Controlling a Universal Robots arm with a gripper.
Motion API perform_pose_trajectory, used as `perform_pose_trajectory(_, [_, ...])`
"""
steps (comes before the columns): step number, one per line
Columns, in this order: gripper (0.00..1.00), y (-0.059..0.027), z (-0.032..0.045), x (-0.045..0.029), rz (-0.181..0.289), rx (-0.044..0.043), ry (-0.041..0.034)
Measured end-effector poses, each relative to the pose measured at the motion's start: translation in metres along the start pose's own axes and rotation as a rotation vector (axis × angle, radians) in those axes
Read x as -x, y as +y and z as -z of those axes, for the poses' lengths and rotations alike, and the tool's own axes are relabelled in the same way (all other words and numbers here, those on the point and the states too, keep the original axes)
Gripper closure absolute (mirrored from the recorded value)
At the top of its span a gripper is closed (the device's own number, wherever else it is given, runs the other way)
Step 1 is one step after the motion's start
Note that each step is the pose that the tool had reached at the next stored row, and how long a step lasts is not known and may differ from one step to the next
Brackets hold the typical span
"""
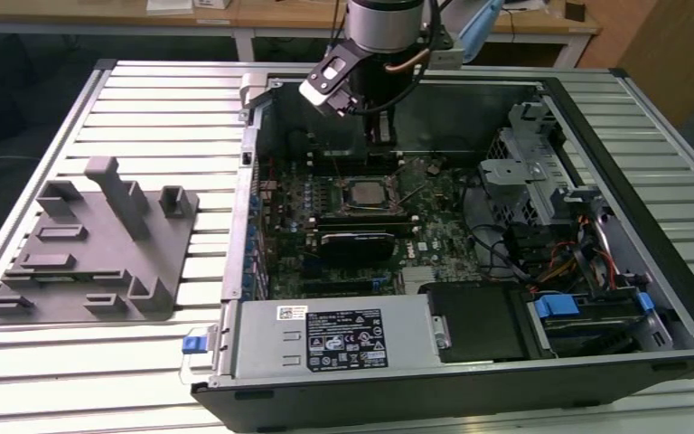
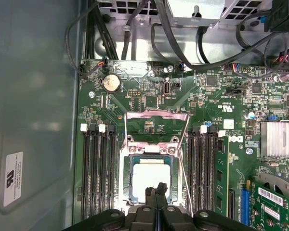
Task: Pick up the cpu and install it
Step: 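Close the cpu cover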
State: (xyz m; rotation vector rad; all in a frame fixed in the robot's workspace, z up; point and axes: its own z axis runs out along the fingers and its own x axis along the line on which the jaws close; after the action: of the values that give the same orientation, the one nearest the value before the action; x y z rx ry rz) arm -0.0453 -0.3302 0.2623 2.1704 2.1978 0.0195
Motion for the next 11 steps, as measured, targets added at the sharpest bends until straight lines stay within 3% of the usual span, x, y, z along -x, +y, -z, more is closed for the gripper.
perform_pose_trajectory(11, [0.89,0.0002,0.0036,0.0001,0.0,0.0002,0.0002])
